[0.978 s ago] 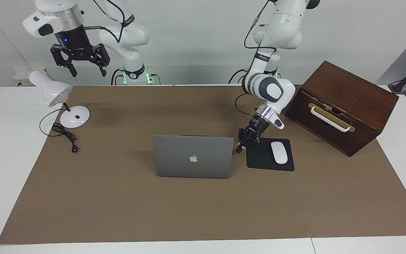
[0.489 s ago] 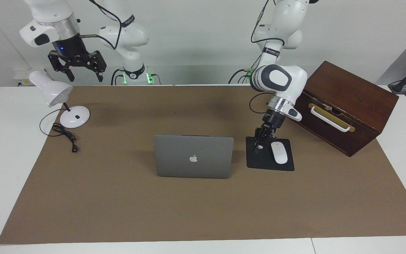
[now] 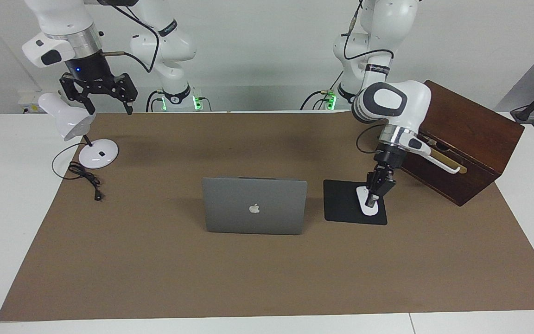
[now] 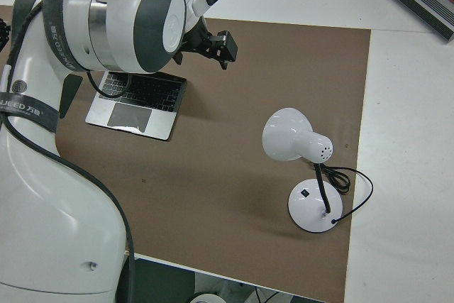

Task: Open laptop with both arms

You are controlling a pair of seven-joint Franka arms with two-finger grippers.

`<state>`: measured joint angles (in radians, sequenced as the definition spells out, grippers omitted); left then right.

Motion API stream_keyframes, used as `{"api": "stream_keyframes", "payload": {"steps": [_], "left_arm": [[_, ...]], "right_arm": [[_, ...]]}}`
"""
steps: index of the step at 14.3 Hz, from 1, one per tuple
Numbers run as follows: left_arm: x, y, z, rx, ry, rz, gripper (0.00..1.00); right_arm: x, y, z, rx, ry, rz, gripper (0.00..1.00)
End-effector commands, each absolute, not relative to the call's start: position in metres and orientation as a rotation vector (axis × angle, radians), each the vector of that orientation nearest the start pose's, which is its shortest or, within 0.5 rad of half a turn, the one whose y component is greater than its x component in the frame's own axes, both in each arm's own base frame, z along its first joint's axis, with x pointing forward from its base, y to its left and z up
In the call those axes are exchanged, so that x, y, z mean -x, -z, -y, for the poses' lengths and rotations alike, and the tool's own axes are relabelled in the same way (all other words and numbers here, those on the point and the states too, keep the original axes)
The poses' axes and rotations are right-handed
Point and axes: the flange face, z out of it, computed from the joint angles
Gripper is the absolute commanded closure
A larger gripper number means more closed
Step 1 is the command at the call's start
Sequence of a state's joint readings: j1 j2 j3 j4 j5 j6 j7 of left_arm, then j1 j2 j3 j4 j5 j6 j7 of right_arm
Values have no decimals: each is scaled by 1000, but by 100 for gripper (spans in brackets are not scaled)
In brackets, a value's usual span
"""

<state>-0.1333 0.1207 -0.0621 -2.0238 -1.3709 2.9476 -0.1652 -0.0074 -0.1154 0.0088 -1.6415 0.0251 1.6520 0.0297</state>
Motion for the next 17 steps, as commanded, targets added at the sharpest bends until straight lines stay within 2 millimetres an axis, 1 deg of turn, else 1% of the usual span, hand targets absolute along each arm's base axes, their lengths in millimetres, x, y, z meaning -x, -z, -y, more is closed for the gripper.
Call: {"api": "stream_keyframes", "payload": {"steps": [1, 2, 4, 5, 6, 8, 9, 11, 13, 15, 16, 17], "left_arm": [[-623, -459, 20, -1886, -694, -1230, 100], [-629, -462, 9, -1921, -712, -1203, 100], [-636, -475, -1, -2019, -779, -1116, 100], [-643, -482, -15, -2076, -833, -1079, 100], [-647, -485, -22, -2129, -839, -1035, 100], [-649, -487, -39, -2273, -777, -936, 100], [-648, -487, -43, -2392, -728, -852, 100], [-638, -507, -54, -2634, -620, -677, 100], [-629, -530, -54, -2808, -513, -547, 100], [-610, -549, -53, -2879, -440, -493, 100], [-601, -554, -51, -2889, -379, -485, 100], [-590, -561, -58, -2894, -325, -496, 100]], "right_arm": [[-538, -661, -2, 3084, 202, -15, 0], [-537, -660, -1, 3088, 188, -17, 0], [-534, -656, 5, 3102, 137, -9, 0], [-534, -655, 6, 3106, 128, 5, 0], [-533, -654, 7, 3106, 116, 8, 0], [-533, -653, 7, 3108, 106, 8, 0], [-533, -653, 7, 3111, 106, 8, 0], [-532, -653, 6, 3123, 108, 15, 0], [-532, -654, 6, 3123, 111, 12, 0], [-531, -653, 6, 3126, 106, 15, 0], [-530, -653, 7, 3136, 104, 15, 0], [-530, -653, 7, 3137, 104, 15, 0]]}}
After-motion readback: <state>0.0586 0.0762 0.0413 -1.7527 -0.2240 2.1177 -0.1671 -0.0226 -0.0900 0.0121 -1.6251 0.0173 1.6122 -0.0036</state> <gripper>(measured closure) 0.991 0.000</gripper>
